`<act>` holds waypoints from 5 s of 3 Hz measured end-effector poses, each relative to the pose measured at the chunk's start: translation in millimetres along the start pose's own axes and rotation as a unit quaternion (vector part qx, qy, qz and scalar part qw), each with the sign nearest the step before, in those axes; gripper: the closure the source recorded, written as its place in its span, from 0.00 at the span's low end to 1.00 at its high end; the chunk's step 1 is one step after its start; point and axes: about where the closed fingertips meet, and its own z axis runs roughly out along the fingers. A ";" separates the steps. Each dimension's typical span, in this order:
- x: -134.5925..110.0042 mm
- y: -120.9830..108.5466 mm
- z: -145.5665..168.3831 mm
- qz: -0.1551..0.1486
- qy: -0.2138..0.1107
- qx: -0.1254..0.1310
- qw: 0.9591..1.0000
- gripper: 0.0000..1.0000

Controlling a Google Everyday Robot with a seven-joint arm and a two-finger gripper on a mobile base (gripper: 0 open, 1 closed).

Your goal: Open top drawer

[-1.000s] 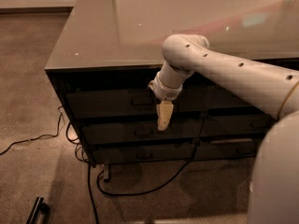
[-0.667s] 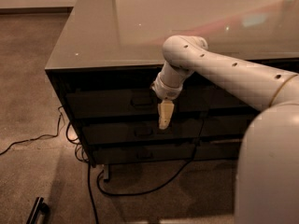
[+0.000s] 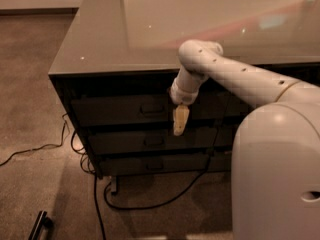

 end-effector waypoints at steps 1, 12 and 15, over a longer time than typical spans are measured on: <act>-1.0 -0.1 -3.7 0.000 0.000 0.000 1.000 0.00; 8.1 78.0 -29.9 -0.010 -0.016 0.008 1.000 0.19; 17.9 110.0 -43.4 0.006 -0.018 0.004 1.000 0.88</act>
Offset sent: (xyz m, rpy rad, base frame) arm -0.0017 -0.0128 0.0035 -0.0172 0.0080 -0.0166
